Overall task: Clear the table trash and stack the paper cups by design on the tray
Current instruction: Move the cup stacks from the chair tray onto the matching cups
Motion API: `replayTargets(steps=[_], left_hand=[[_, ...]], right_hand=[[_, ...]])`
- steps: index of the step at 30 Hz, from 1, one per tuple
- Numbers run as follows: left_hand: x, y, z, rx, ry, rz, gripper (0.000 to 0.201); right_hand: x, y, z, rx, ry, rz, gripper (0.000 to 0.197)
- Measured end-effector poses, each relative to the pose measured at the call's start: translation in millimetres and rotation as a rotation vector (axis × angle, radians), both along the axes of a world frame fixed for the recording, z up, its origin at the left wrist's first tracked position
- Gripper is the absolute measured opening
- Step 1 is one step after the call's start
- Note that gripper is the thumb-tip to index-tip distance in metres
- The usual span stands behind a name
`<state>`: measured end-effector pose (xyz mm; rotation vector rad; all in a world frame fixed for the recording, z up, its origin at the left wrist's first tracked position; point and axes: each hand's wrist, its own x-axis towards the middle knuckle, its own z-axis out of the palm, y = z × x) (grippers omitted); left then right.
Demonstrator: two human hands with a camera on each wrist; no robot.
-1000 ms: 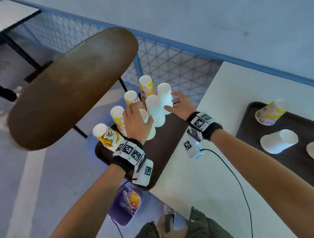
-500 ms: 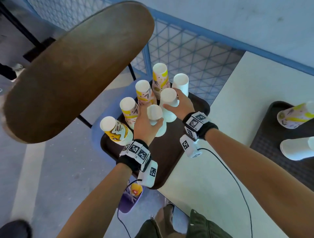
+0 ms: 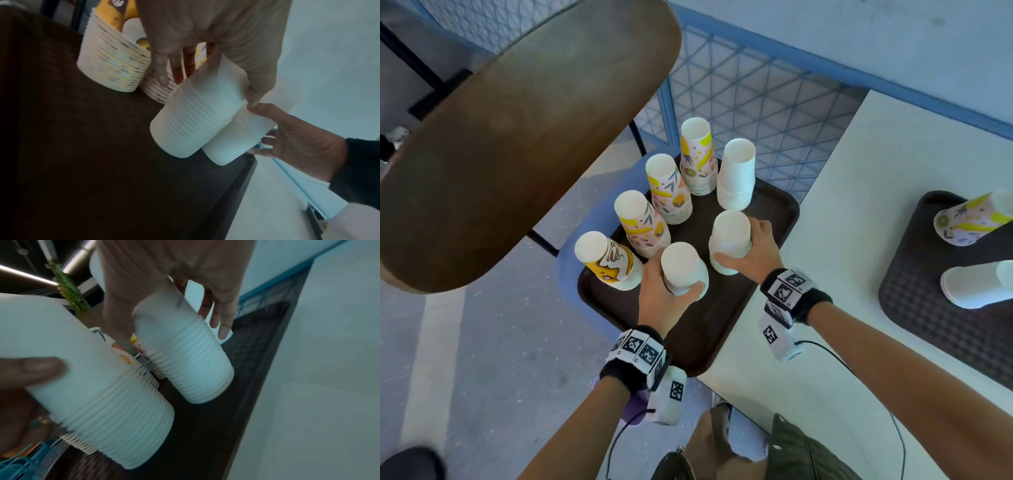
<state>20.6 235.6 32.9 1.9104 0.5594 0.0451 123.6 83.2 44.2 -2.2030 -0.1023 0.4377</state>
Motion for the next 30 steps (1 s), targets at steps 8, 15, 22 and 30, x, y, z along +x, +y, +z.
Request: replayTargets(steps=[8,15,22,30], left_hand=[[3,-9,-17,-0.137,0.155,0.109,0.094],[5,-14,-25,-0.12,0.193,0.171,0.084],[6,-12,-25,-0.07,0.198,0.142,0.081],[25,-25,-15,-0.011,0.141,0.036,0.083]], right_hand=[[-7,7,-24,0.128,0.183,-0.151,0.094],[-9,8,-24,0.171,0.208,-0.185,0.085],[-20,-6,-15,0.271,0.185,-0.263,0.085],[-25,-105,30,0.299,0.044,-0.49,0.075]])
